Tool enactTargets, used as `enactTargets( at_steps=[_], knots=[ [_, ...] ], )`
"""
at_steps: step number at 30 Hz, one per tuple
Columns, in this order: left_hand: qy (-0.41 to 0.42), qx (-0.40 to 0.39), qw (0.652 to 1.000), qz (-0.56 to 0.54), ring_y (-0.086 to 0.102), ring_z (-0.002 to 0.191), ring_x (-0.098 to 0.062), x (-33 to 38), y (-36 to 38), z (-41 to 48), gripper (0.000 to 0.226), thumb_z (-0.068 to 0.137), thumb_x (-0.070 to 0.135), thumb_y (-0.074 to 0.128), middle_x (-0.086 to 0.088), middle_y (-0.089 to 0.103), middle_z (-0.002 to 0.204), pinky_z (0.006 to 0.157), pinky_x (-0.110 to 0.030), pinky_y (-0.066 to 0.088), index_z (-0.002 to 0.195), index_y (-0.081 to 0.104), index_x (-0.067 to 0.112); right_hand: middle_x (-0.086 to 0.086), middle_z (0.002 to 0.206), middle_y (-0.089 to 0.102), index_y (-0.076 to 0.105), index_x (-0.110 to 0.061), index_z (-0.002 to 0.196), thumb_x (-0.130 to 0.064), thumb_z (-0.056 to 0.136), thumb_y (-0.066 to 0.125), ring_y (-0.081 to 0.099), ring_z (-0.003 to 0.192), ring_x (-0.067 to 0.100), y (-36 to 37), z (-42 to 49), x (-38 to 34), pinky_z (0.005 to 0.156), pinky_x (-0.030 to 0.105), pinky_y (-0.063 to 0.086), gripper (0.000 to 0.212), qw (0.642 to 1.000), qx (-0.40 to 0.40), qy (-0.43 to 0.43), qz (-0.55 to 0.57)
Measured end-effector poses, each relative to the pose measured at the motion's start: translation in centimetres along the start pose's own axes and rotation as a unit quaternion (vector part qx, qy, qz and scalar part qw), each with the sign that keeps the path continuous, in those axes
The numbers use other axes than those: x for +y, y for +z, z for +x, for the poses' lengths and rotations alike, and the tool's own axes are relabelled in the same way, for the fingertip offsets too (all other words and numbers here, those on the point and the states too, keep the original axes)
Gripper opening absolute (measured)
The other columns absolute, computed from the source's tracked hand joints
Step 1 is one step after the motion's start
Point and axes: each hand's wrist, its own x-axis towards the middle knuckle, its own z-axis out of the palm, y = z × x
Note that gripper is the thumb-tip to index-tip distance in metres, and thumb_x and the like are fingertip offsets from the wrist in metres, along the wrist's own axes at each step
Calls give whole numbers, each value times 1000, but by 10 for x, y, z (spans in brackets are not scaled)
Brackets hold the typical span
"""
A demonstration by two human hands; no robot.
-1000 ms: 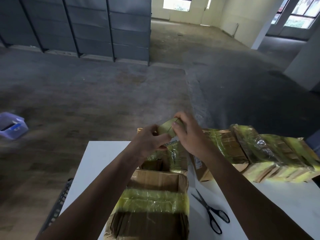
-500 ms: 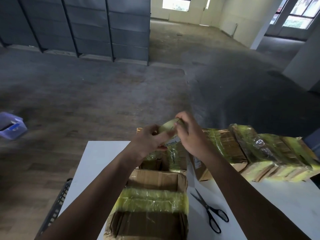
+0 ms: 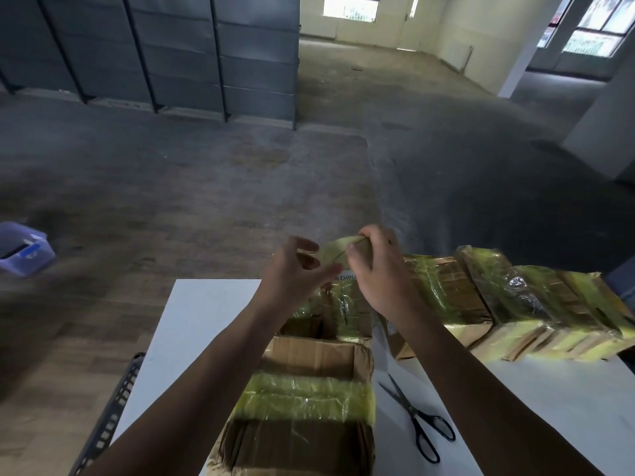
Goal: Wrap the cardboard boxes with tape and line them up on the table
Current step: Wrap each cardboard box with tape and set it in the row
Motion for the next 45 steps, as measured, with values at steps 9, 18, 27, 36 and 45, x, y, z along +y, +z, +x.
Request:
enactTargets(
  at_steps=[9, 18, 27, 36, 45],
  knots=[
    [110, -1, 974, 197, 68, 76, -10, 5, 2, -1, 11, 88, 20, 70, -2, 72, 83, 71, -26, 55, 88, 72, 9, 12, 113, 45, 51, -9, 112, -44, 85, 40, 44, 107, 27, 2, -3, -5, 86, 49, 47, 46, 997, 24, -1, -69],
    [134, 9, 933, 334, 67, 77, -26, 11, 9, -2, 20, 91, 21, 62, -11, 71, 82, 68, -36, 52, 83, 72, 5, 16, 111, 45, 52, -7, 112, -45, 85, 44, 41, 109, 30, 5, -5, -1, 85, 51, 46, 47, 996, 21, -10, -85],
    [55, -78, 982, 162, 51, 56, -5, 8, 1, 5, 21, 84, 10, 61, 6, 58, 64, 49, -16, 37, 68, 57, 22, 6, 103, 45, 50, -9, 104, -38, 89, 43, 46, 98, 24, 2, -4, 4, 80, 42, 46, 33, 998, 5, -34, -49],
    [-47, -153, 985, -67, 66, 72, -18, 0, -9, 6, 19, 96, 14, 58, -9, 64, 74, 84, -42, 58, 81, 63, 4, 1, 99, 43, 43, -21, 98, -37, 92, 43, 49, 93, 23, 2, -1, 12, 77, 43, 48, 18, 1000, -11, -9, -19],
    [-27, -104, 993, 53, 70, 71, -25, 7, -6, 6, 16, 90, 18, 68, -9, 68, 69, 79, -47, 59, 78, 62, 8, 3, 103, 43, 49, -10, 106, -37, 90, 44, 47, 99, 25, 4, -4, 3, 80, 47, 49, 31, 998, -10, -36, -55]
  ],
)
